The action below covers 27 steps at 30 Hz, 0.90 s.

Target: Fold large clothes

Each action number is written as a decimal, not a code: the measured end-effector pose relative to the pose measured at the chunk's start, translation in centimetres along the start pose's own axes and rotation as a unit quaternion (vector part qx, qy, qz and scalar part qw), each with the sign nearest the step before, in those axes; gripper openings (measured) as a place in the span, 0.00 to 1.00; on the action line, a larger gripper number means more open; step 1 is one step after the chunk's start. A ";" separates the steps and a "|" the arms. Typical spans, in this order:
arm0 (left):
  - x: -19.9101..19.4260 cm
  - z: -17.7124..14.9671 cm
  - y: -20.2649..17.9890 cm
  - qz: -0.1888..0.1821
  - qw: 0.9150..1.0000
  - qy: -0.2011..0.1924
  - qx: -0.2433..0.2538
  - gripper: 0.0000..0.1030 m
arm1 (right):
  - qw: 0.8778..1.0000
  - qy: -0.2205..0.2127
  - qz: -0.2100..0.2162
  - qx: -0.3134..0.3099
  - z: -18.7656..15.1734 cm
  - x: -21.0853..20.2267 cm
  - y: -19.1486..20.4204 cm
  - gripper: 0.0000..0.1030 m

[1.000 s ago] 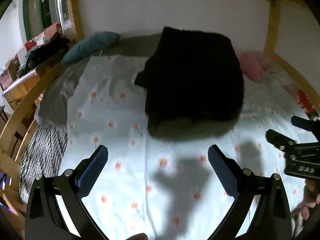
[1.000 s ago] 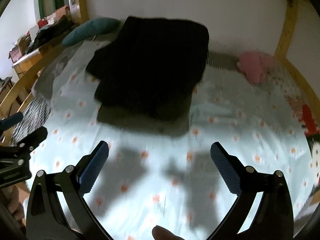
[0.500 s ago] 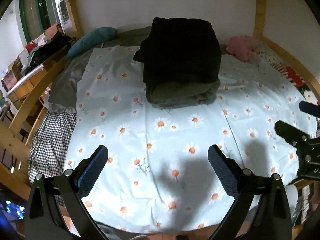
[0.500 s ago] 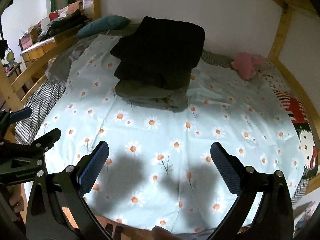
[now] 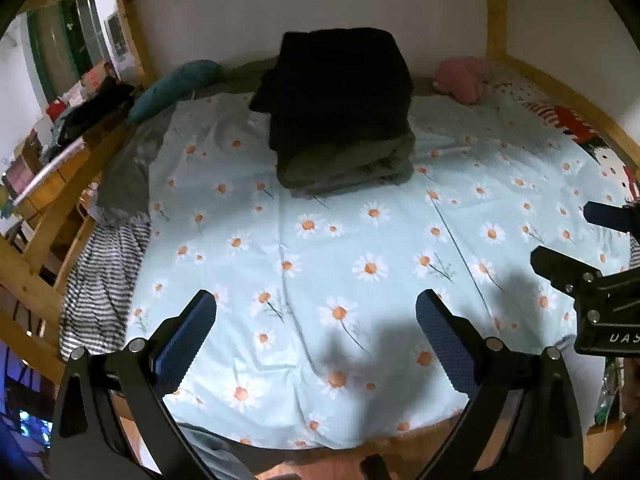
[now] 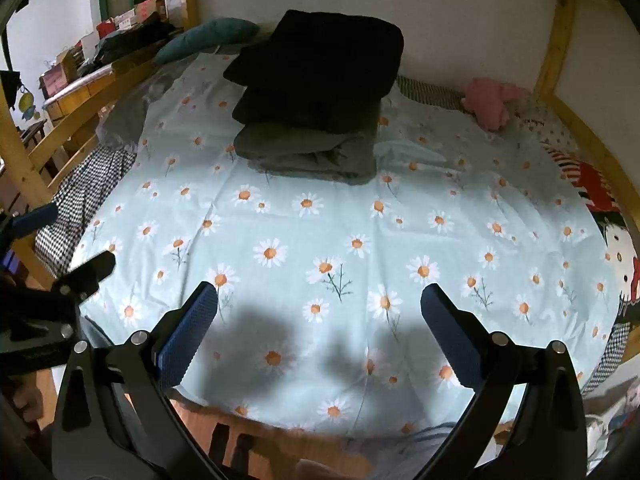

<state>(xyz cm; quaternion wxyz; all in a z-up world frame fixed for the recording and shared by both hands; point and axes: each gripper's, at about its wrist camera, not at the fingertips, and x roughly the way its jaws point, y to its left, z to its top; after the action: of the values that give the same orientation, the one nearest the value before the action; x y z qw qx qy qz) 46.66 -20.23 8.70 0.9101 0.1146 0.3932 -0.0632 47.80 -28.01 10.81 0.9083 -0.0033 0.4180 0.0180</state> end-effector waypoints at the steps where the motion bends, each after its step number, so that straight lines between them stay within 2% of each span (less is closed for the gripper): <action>1: 0.1 -0.3 -0.1 -0.007 1.000 0.002 -0.001 0.96 | 1.000 -0.001 0.003 0.002 -0.3 0.0 0.0 0.97; 4: 0.6 -1.2 -0.5 -0.020 1.000 0.012 -0.001 0.96 | 1.000 0.000 0.008 0.004 -1.0 0.0 0.2 0.97; 15: 1.4 -1.9 -0.4 0.001 1.000 0.021 0.000 0.96 | 1.000 -0.001 0.008 0.003 -1.7 0.6 0.0 0.97; 27: 1.5 -2.4 -1.4 -0.005 1.000 0.025 0.011 0.96 | 1.000 -0.009 0.014 0.004 -2.2 0.4 -0.2 0.97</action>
<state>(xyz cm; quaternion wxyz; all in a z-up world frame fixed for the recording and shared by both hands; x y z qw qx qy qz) 45.73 -20.98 5.79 0.8984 0.1240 0.4155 -0.0695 46.40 -28.25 9.11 0.9115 0.0061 0.4101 0.0295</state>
